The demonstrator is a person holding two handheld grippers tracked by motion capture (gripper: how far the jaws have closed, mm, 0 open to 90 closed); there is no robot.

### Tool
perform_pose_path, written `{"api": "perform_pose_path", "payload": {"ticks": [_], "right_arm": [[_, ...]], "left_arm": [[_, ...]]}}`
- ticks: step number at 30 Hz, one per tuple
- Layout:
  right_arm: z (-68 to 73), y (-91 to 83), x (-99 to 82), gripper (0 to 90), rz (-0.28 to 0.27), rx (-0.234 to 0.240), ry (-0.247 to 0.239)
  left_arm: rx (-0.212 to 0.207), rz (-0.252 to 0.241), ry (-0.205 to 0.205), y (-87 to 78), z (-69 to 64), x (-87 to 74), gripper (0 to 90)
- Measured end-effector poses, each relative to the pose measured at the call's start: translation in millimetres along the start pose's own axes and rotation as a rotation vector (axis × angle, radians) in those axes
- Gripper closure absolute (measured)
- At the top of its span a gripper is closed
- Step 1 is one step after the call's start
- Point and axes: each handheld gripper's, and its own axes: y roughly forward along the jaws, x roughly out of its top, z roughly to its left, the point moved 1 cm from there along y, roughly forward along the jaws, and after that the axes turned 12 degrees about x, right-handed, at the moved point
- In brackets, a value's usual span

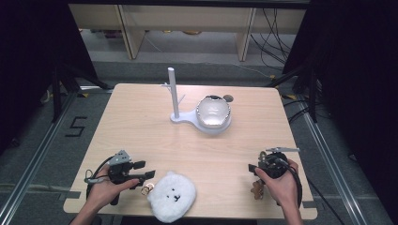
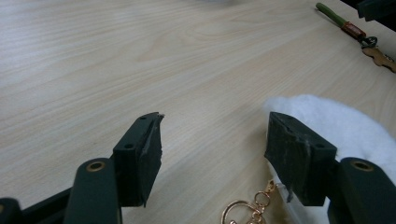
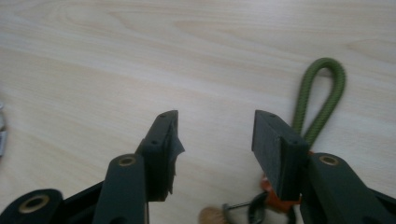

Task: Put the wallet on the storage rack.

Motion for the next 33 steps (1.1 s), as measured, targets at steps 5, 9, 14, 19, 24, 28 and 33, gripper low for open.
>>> {"api": "perform_pose_path", "payload": {"ticks": [5,9,14,19,24,28,33], "right_arm": [[10.1,4.0,1.6,50.7,0.04,0.046,0.007],[15.0,7.0,0.8,50.8,0.059,0.056,0.001],[21.7,8.1,1.3,50.4,0.066,0.045,-0.006],[30.4,10.7,3.8,49.8,0.073,0.065,-0.007],[36.4,16.5,1.6,49.1,0.09,0.074,-0.021],[38.0,19.3,1.4,48.5,0.073,0.083,-0.029],[40.2,17.5,2.3,48.1,0.079,0.098,-0.013]], "left_arm": [[-0.023,0.02,0.008,-1.2,-5.8,2.5,35.6],[-0.062,0.06,0.023,0.7,-13.2,7.7,35.5],[-0.083,0.125,0.051,2.2,-23.0,16.4,35.5],[-0.092,0.197,0.119,4.3,-32.1,25.8,35.3],[-0.099,0.289,0.162,10.4,-40.7,31.1,35.3],[-0.093,0.369,0.218,18.2,-43.7,30.8,35.4],[-0.108,0.421,0.235,26.1,-47.2,27.9,35.6]]}}
